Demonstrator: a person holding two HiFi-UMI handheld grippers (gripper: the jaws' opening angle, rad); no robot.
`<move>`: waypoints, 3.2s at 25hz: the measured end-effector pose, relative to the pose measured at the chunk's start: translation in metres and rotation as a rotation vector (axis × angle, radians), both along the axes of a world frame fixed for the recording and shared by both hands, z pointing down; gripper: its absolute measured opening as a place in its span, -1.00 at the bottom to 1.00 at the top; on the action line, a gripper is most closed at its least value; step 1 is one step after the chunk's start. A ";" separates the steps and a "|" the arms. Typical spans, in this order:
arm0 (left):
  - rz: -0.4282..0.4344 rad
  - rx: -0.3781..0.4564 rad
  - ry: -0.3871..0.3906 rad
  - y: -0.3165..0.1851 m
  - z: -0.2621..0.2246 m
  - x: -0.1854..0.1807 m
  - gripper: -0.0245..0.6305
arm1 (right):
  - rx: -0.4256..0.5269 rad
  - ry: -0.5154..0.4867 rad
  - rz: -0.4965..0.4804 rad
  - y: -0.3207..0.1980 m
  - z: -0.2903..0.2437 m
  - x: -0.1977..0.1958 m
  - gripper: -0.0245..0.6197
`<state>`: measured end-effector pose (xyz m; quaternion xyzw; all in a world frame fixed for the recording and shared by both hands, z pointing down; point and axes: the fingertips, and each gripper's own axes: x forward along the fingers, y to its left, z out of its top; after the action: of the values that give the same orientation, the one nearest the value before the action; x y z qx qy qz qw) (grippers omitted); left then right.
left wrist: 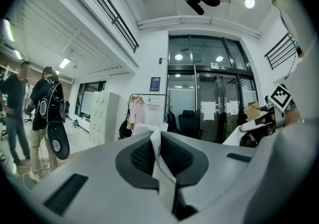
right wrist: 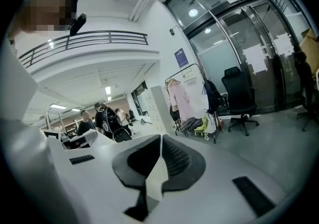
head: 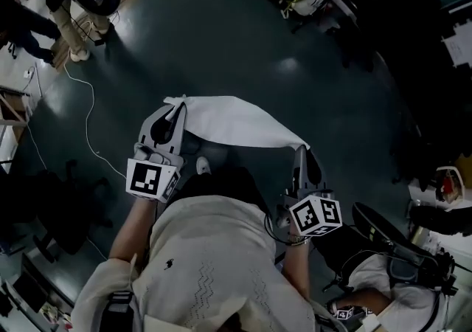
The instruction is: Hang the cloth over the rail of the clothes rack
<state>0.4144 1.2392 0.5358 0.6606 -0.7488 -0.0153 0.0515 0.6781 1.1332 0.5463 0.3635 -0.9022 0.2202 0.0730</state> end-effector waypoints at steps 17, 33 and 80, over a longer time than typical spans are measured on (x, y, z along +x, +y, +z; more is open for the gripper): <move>-0.152 -0.057 -0.009 -0.165 0.009 -0.090 -0.87 | -0.002 -0.044 -0.112 -0.219 0.014 -0.098 -0.85; -0.233 -0.034 0.026 -0.319 -0.002 -0.147 -0.87 | -0.019 -0.037 -0.197 -0.385 0.015 -0.164 -0.85; 0.057 -0.049 0.013 -0.782 -0.009 -0.538 -0.87 | -0.057 -0.033 0.088 -0.766 0.021 -0.523 -0.85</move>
<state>-0.1237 0.4572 0.5272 0.6800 -0.7295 0.0001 0.0731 0.1555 0.3673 0.5673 0.3970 -0.8798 0.2550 0.0587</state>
